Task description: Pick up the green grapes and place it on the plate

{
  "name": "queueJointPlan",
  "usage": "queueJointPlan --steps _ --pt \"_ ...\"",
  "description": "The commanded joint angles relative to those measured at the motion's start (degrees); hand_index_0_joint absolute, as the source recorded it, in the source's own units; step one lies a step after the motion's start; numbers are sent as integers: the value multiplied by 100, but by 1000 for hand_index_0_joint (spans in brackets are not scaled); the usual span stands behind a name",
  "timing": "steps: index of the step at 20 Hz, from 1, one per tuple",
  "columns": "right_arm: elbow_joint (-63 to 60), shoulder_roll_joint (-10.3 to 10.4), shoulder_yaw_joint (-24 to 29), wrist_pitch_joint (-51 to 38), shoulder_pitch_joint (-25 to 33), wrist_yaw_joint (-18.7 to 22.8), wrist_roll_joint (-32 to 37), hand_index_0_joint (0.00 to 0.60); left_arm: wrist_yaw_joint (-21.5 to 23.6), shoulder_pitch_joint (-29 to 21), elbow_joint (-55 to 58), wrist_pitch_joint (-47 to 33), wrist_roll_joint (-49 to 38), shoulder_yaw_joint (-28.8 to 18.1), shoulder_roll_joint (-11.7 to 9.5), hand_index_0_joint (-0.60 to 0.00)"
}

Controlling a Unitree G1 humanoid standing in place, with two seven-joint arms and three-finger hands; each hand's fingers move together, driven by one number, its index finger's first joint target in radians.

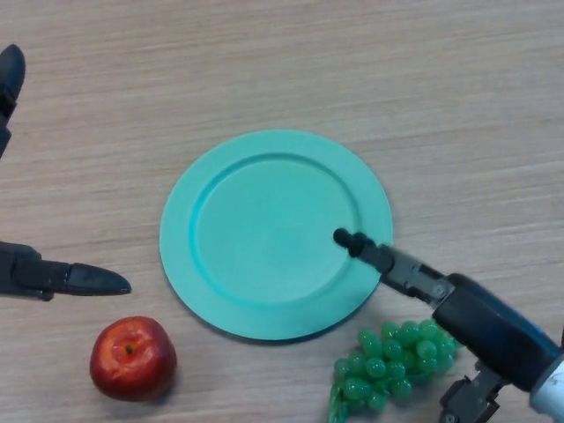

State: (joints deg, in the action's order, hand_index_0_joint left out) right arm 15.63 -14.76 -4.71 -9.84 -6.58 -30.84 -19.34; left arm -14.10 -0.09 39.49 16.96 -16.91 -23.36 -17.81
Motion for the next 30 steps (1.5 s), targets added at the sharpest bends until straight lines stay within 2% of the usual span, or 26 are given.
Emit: queueJointPlan --steps 1,4,5,6,7,8,9,10,14,18,19,22,25,27,29,30 --pt "-29 -4 54 -947 128 477 146 0 12 -81 274 -823 -53 -400 -224 0" --pt "-695 -29 74 -1292 268 644 -46 0 78 -77 264 -810 -76 -432 -231 0" --pt "-729 -31 78 -1311 278 650 -54 49 81 -76 264 -813 -78 -434 -229 0" --pt "-831 -38 90 -1380 304 665 -68 200 91 -70 259 -828 -92 -441 -222 0" --pt "-944 -45 105 -1458 331 681 -77 299 99 -62 253 -844 -100 -447 -215 0" --pt "-1231 -60 147 -1657 398 730 -89 450 109 -39 245 -859 -121 -468 -207 0" --pt "-1537 -74 199 -1877 467 817 -119 549 108 -21 248 -838 -141 -498 -210 0" --pt "-1894 -77 255 -2097 555 1004 -223 600 124 -37 253 -798 -125 -518 -230 0" --pt "-2322 -77 185 -2361 747 1325 -591 600 168 -2 235 -911 -97 -509 -184 0" --pt "-2327 -110 175 -2468 801 1401 -926 600 167 -8 241 -890 -121 -519 -195 0" --pt "-2219 -119 177 -2433 784 1362 -959 600 162 -5 248 -893 -122 -524 -195 0" --pt "-977 -122 241 -1781 740 807 -829 600 131 -3 210 -970 -174 -581 -204 0" --pt "-19 -74 266 -1328 974 520 -587 600 124 1 177 -1007 -190 -592 -211 0" --pt "486 -5 167 -973 1401 395 -540 600 102 6 168 -996 -264 -640 -226 0" --pt "539 95 3 -850 2147 408 -865 600 97 20 155 -1025 -342 -681 -220 0" --pt "479 229 -146 -622 2684 317 -1043 600 96 18 148 -1015 -395 -716 -239 0"
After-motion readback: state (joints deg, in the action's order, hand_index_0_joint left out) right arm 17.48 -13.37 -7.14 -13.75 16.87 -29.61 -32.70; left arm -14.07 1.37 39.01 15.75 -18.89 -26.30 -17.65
